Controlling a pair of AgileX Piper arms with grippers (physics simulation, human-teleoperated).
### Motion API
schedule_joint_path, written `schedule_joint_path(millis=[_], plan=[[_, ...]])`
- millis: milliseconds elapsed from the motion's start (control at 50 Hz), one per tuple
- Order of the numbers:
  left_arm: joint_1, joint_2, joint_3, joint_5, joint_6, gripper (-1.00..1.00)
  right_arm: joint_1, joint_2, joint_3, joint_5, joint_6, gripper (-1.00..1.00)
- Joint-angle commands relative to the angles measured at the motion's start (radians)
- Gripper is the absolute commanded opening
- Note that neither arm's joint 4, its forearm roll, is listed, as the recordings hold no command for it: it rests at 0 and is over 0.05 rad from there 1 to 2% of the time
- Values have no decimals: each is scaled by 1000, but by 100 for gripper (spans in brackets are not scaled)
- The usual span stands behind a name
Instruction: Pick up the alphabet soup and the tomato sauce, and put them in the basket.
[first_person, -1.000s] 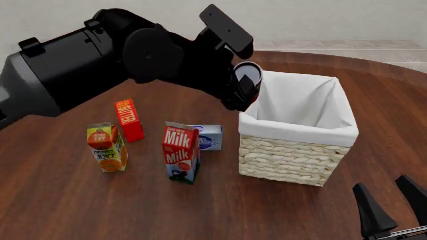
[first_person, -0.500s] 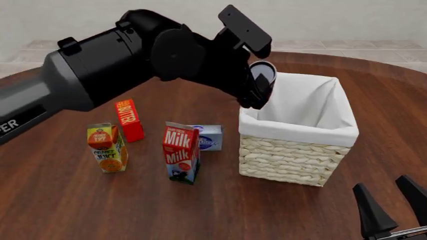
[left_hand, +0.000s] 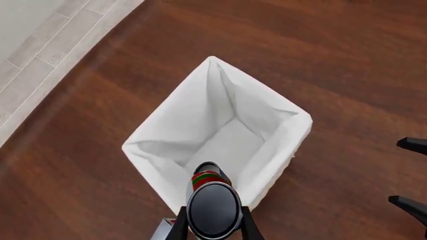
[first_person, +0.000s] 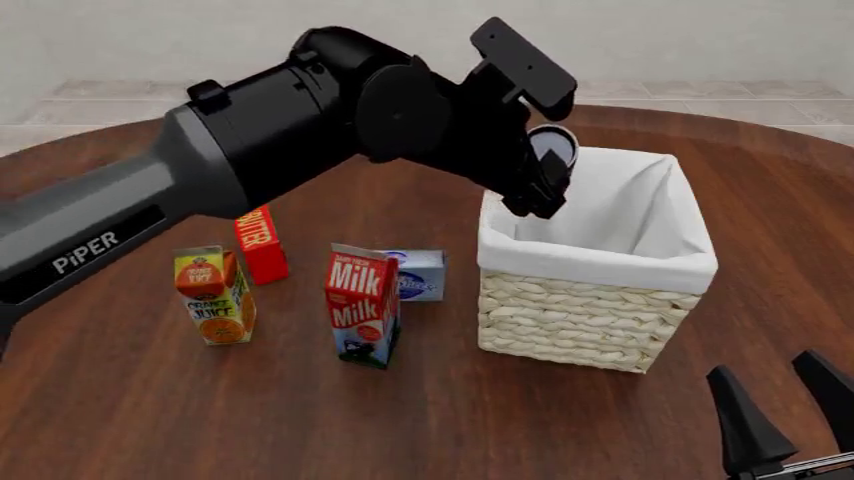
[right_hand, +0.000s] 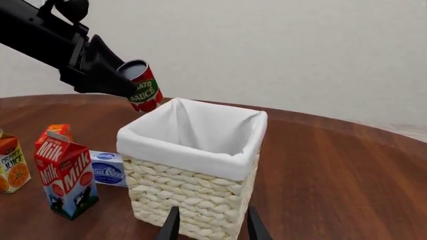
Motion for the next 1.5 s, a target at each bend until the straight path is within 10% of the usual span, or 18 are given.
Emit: schedule_joint_path(millis=[20,1500], plan=[[6,60,-74,5,17,-100,-1,0,0,-2,5,100],[-46,247,-247,-55,-51,-100,-11,0,-1,-4,15,100]])
